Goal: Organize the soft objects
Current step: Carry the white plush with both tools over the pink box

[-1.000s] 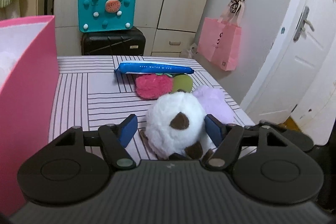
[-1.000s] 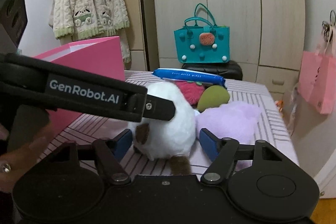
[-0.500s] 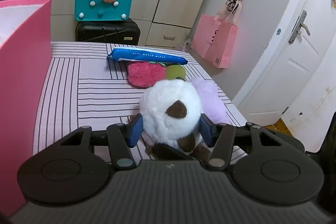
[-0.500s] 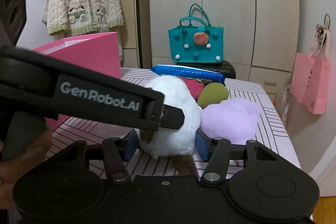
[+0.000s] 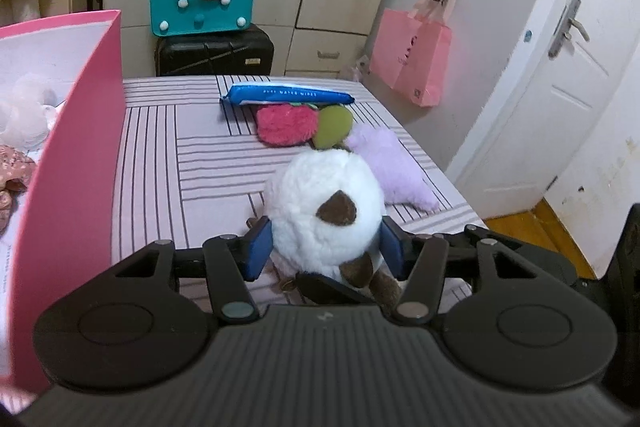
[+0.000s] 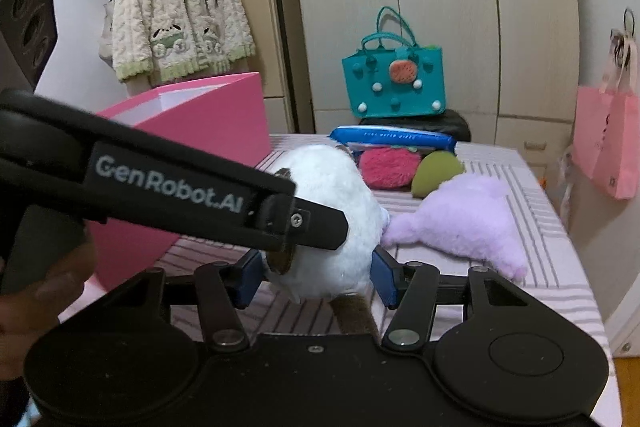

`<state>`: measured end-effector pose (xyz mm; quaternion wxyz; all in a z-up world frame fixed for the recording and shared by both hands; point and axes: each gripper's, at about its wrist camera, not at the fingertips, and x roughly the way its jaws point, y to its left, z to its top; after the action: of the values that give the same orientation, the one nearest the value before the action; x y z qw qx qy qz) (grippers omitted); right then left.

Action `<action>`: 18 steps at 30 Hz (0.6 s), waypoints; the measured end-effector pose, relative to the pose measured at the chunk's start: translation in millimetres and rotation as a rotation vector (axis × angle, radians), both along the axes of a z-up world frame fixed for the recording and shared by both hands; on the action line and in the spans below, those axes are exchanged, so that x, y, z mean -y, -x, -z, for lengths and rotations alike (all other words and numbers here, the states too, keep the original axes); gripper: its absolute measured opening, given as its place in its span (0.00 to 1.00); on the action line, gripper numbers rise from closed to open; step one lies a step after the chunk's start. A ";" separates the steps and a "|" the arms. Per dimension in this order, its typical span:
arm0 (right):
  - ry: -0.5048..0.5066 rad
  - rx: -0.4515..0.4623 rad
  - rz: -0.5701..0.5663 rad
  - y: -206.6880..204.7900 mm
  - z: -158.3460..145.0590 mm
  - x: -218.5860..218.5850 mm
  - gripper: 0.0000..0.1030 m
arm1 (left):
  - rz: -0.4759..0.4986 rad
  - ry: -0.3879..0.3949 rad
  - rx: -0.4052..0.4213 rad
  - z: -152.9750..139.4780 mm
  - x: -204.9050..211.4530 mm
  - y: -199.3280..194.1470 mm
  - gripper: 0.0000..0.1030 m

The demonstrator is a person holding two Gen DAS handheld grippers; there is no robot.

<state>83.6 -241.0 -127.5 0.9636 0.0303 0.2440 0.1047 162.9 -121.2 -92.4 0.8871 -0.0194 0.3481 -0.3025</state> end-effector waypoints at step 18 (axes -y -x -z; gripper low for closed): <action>-0.014 -0.106 -0.098 36.8 -35.2 -14.7 0.59 | 0.152 -0.101 -0.113 -33.8 -25.6 31.0 0.54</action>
<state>46.8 -226.3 -92.3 0.9428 0.0306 0.2951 0.1519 132.0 -95.6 -58.6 0.8405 0.0345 0.4127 -0.3494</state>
